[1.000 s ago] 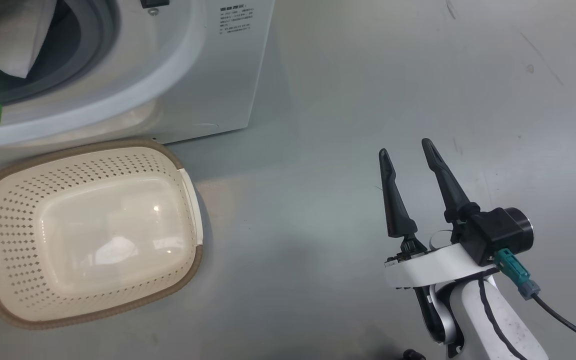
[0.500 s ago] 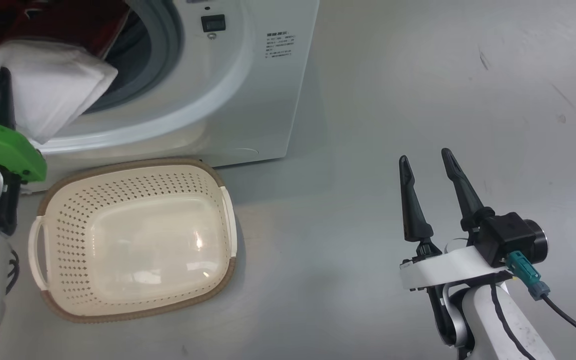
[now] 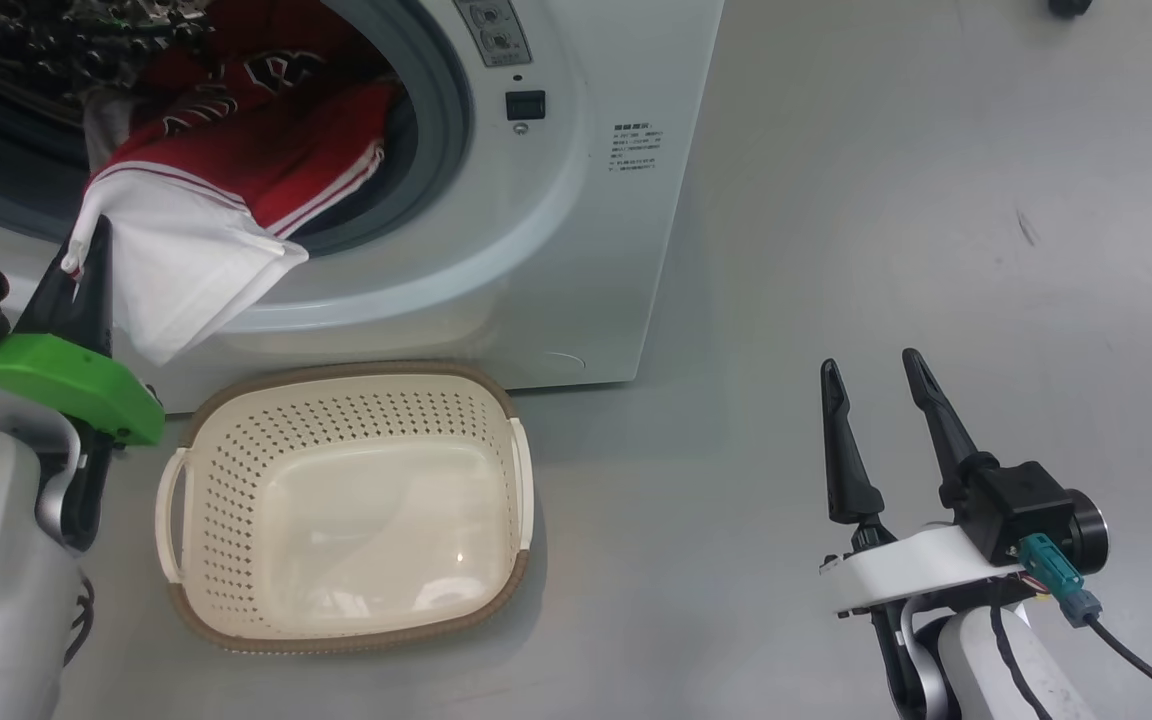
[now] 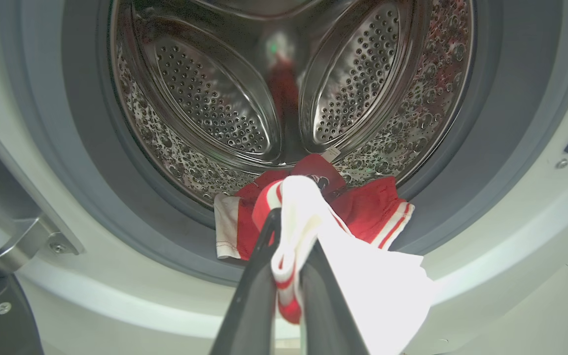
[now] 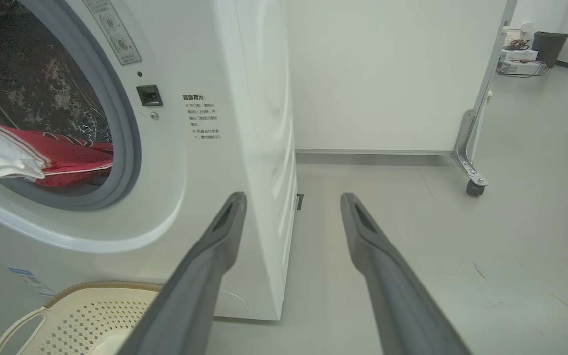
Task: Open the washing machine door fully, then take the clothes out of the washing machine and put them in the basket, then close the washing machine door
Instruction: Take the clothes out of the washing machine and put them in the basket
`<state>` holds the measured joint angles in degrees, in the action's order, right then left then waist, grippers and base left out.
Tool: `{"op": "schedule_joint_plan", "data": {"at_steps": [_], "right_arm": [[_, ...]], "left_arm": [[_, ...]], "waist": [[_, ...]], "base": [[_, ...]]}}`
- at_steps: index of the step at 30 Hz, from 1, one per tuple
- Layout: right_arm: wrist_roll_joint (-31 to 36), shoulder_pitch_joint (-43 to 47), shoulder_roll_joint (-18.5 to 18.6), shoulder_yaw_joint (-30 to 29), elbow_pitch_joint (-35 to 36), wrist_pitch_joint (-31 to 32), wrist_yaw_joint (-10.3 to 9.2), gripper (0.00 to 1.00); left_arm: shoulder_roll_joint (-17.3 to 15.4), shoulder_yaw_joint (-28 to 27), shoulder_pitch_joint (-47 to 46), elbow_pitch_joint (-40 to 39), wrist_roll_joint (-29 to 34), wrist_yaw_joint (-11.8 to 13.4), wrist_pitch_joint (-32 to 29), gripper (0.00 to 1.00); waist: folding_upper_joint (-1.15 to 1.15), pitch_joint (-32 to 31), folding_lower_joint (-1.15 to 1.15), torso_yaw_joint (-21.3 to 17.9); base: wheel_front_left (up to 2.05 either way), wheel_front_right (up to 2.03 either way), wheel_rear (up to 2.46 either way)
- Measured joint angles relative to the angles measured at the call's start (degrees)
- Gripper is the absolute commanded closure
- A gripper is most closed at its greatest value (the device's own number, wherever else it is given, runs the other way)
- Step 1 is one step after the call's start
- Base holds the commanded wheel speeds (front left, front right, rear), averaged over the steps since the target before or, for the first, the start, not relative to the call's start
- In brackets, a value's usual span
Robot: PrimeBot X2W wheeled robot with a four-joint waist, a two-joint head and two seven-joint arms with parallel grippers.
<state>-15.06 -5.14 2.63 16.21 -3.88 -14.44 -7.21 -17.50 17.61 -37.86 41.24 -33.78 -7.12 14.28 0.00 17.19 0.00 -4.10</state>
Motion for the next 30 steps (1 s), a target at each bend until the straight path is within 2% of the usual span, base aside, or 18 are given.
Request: {"op": "schedule_joint_plan", "data": {"at_steps": [8,12,20,30], "right_arm": [[0.09,2.17,0.00,-0.89,-0.62,0.00,0.15,0.00],[0.08,3.15,-0.01,-1.58,-0.68,0.00,0.59,0.00],[0.07,4.36,-0.02,-2.38,-1.01,0.00,1.27,0.00],[0.05,4.88,-0.03,-2.90,-1.07,0.00,2.11,0.00]], "left_arm": [[-1.26,-1.49,4.70,-4.44,-0.05,0.00,0.16,1.00],[-1.33,-3.69,6.60,-9.46,-0.13,0.00,0.16,1.00],[-0.67,-9.78,10.38,-18.83,0.71,0.00,0.15,1.00],[0.14,-14.01,14.47,-28.03,3.28,0.00,0.16,1.00]], "waist": [[0.00,-3.84,0.00,2.17],[0.00,-5.35,0.00,3.03],[0.00,-7.43,0.00,4.28],[0.00,-8.78,0.00,4.63]], "base": [[0.00,0.00,0.00],[0.00,0.00,0.00],[0.00,0.00,0.00],[0.00,0.00,0.00]]}}
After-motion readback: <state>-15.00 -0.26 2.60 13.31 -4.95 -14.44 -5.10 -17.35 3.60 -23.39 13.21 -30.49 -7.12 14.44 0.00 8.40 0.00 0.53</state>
